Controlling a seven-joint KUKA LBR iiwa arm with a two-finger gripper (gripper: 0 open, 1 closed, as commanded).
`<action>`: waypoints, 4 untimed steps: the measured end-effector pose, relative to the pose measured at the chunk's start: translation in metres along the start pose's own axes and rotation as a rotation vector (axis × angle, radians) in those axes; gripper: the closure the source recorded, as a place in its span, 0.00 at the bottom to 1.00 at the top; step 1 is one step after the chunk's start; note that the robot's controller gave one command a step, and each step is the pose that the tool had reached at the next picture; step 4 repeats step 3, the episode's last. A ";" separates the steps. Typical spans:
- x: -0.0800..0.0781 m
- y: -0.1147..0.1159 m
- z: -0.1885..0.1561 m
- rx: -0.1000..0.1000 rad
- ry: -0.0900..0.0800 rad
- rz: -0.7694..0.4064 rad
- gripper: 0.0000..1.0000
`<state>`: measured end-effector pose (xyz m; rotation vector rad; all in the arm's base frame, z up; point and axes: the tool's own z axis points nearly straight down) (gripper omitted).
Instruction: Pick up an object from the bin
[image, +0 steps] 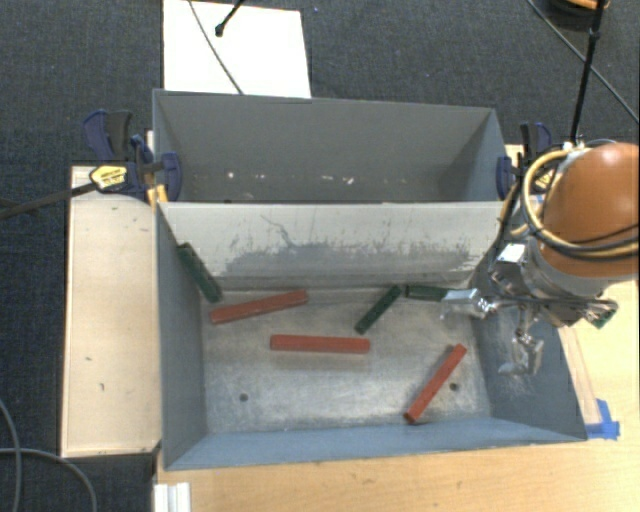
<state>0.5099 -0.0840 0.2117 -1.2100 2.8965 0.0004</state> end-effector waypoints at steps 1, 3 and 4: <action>-0.015 0.060 0.137 0.004 -0.005 -0.265 0.00; -0.037 0.049 -0.042 0.007 -0.005 -0.220 1.00; -0.037 0.049 -0.042 0.007 -0.005 -0.220 1.00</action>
Offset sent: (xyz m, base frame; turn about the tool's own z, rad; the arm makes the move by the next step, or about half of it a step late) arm -0.0337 0.0509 -0.1364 -0.2644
